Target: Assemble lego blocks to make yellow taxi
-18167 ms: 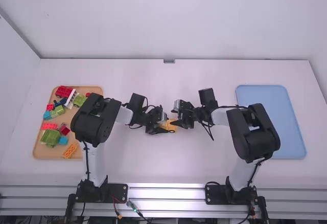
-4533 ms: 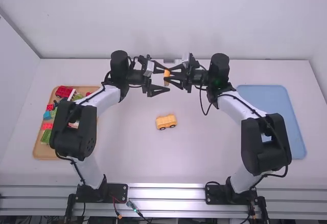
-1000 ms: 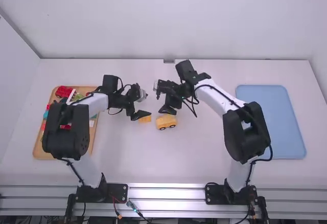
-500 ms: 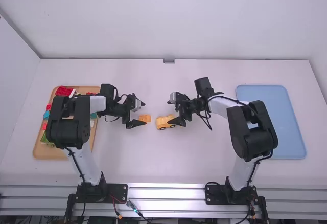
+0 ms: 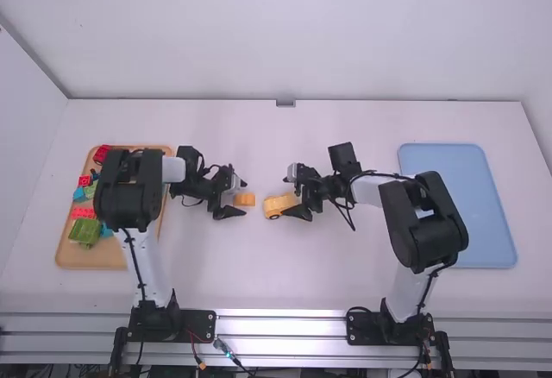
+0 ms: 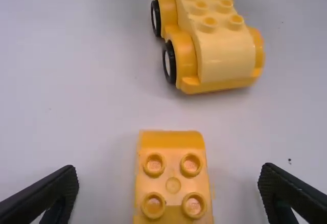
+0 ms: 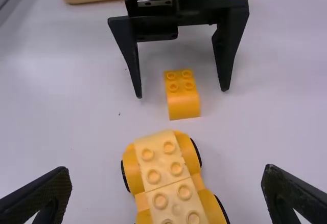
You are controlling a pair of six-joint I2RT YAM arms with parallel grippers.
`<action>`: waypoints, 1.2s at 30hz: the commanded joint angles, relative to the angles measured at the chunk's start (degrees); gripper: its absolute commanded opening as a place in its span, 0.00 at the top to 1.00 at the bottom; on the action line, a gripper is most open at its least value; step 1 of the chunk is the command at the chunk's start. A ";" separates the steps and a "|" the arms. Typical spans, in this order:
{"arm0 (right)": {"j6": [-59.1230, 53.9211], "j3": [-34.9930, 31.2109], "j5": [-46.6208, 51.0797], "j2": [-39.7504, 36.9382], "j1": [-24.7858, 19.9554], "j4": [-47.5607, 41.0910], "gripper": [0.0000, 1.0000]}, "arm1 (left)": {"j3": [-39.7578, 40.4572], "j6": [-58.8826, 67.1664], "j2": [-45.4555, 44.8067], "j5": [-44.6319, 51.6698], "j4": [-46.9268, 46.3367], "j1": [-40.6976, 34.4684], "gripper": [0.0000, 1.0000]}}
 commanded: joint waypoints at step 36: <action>-5.66 -0.59 -1.46 7.96 -0.11 4.07 0.09 | 1.07 5.68 1.53 0.24 -3.56 0.76 0.66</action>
